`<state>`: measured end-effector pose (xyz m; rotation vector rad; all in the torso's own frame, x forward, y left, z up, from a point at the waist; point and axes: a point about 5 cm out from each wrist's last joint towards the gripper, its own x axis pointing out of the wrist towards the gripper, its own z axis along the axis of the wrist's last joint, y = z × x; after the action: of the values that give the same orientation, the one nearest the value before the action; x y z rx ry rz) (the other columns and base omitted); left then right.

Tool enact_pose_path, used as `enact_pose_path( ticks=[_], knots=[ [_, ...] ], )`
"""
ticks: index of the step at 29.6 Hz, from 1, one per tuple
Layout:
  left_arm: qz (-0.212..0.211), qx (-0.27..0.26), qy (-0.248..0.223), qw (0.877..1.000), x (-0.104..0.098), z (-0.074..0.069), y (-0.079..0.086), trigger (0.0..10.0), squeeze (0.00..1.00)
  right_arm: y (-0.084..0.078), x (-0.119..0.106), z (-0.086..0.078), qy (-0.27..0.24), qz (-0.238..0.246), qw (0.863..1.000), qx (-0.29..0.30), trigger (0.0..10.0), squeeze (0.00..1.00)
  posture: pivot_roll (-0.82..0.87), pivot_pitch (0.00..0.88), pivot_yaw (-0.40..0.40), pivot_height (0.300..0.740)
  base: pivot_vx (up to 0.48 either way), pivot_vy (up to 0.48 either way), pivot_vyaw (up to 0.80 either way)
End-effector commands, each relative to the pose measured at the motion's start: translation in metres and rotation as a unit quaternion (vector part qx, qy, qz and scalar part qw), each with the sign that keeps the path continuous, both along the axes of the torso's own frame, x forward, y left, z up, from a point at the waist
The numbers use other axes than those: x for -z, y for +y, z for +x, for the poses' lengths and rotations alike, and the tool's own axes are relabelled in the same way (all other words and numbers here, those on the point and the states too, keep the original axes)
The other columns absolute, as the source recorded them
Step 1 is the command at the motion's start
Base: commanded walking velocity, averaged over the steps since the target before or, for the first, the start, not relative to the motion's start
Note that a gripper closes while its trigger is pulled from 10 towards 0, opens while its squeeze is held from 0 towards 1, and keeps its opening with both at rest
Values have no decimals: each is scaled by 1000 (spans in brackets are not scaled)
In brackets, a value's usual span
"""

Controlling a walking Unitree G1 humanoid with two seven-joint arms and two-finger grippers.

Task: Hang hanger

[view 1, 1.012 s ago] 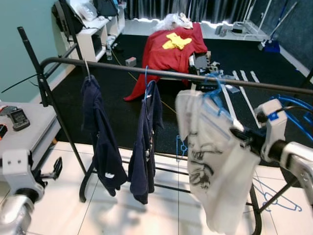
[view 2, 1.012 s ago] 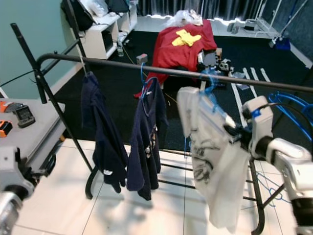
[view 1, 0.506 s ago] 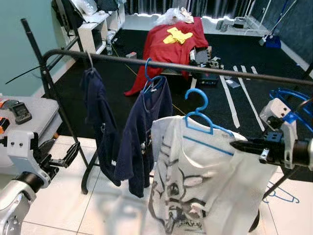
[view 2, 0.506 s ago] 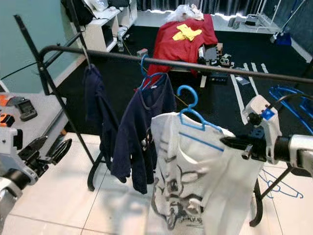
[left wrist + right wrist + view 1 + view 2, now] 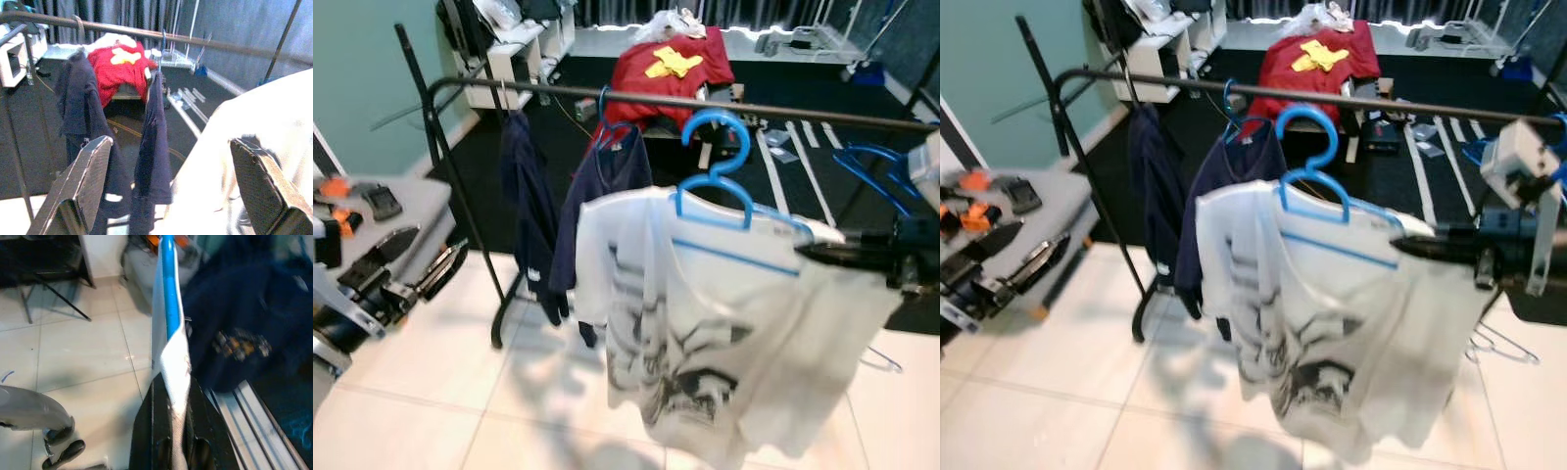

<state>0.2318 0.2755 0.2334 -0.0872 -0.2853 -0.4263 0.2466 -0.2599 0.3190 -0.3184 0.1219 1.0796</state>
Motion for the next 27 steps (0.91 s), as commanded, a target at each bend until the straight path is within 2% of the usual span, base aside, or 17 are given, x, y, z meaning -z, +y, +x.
enact_pose_path(
  ticks=[1,2,3,4,8,10,12,13,14,15,16,18,20,21,23,25,27],
  knots=[
    [4,17,-47,999,-23,-6,3,10000,0,4,-11,-5,-19,25,999,-33,0,0,-122,28,-22,736,0,0,0],
    [4,17,-47,999,-23,-6,3,10000,0,4,-11,-5,-19,25,999,-33,0,0,-122,28,-22,736,0,0,0],
    [2,29,-67,997,-31,-8,3,10000,0,6,-13,-6,-21,32,998,-44,0,0,-119,22,-23,736,0,0,0],
    [1,70,-115,991,-55,-15,1,10000,0,8,-20,-7,-24,56,996,-72,0,0,-113,15,-25,736,0,0,0],
    [1,86,-132,988,-63,-18,0,10000,0,8,-22,-7,-27,66,994,-83,0,0,-113,15,-25,736,0,0,0],
    [-13,118,-167,979,-80,-22,0,10000,0,9,-30,-8,-34,90,989,-110,0,0,-111,10,-23,736,0,0,0],
    [-13,118,-167,979,-80,-22,0,10000,0,9,-30,-8,-34,90,989,-110,0,0,-111,10,-23,736,0,0,0],
    [-15,140,-176,974,-85,-23,-2,10000,0,9,-35,-8,-40,103,986,-124,0,0,-108,10,-22,736,0,0,0],
    [-15,140,-176,974,-85,-23,-2,10000,0,9,-35,-8,-40,103,986,-124,0,0,-108,10,-22,736,0,0,0],
    [-12,174,-171,970,-84,-24,-6,10000,0,11,-42,-10,-50,123,980,-146,0,0,-110,12,-21,736,0,0,0],
    [-12,174,-171,970,-84,-24,-6,10000,0,11,-42,-10,-50,123,980,-146,0,0,-110,12,-21,736,0,0,0],
    [-4,216,-153,964,-78,-25,-12,10000,0,13,-51,-12,-62,143,973,-171,0,0,-111,13,-20,736,0,0,0],
    [-4,216,-153,964,-78,-25,-12,10000,0,13,-51,-12,-62,143,973,-171,0,0,-111,13,-20,736,0,0,0],
    [0,243,-135,961,-71,-26,-16,10000,0,14,-55,-12,-69,149,970,-181,0,0,-112,17,-21,736,0,0,0],
    [0,243,-135,961,-71,-26,-16,10000,0,14,-55,-12,-69,149,970,-181,0,0,-112,17,-21,736,0,0,0],
    [6,286,-97,953,-58,-29,-19,10000,0,17,-64,-16,-79,163,962,-205,0,0,-115,20,-22,736,0,0,0],
    [5,299,-85,951,-54,-30,-20,10000,0,18,-67,-17,-81,167,959,-215,0,0,-116,21,-22,736,0,0,0]
  ],
)
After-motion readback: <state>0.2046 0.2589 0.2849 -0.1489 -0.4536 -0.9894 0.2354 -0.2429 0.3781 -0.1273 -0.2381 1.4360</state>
